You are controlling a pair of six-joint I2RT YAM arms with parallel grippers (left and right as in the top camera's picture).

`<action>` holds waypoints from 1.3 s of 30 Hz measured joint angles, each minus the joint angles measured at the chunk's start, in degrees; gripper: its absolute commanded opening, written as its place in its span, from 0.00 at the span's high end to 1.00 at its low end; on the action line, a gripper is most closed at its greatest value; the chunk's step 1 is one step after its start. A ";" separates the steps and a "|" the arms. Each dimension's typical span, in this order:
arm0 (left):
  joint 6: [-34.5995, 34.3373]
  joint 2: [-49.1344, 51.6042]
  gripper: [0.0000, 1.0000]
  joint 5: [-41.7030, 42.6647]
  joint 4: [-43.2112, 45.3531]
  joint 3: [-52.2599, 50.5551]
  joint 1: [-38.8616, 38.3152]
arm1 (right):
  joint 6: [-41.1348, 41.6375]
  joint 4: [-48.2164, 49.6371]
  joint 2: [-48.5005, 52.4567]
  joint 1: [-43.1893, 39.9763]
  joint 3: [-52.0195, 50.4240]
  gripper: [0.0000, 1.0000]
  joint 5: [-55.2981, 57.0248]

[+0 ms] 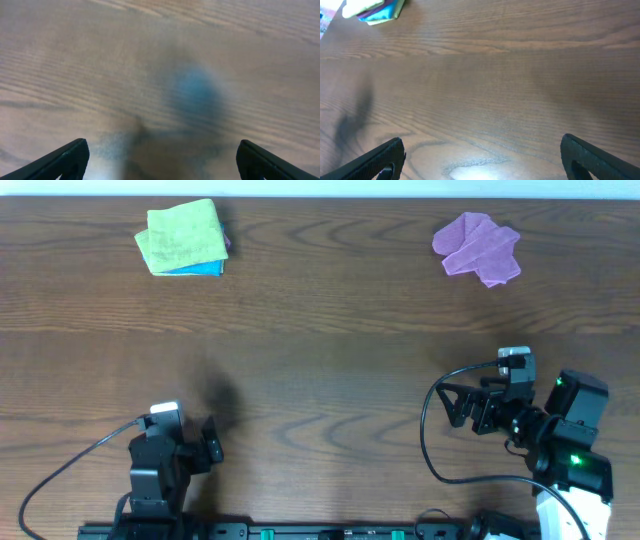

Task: Fold the cloth

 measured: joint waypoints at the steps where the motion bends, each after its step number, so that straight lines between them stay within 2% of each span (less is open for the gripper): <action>1: 0.00 -0.94 0.05 0.00 -0.57 -0.35 0.00 | 0.00 -0.02 0.00 0.00 0.00 0.01 0.00; 7: 0.00 -5.95 0.05 -0.35 -3.76 -1.38 0.00 | 0.02 0.00 0.00 0.00 0.00 0.01 0.00; 18: 0.85 -11.10 0.05 -0.42 -4.31 -4.42 0.00 | 0.00 -0.02 0.00 0.00 -0.02 0.01 0.00; 39: 1.79 -11.80 0.05 -0.39 -4.61 -4.37 0.00 | 0.00 -0.02 0.00 0.00 -0.02 0.01 0.00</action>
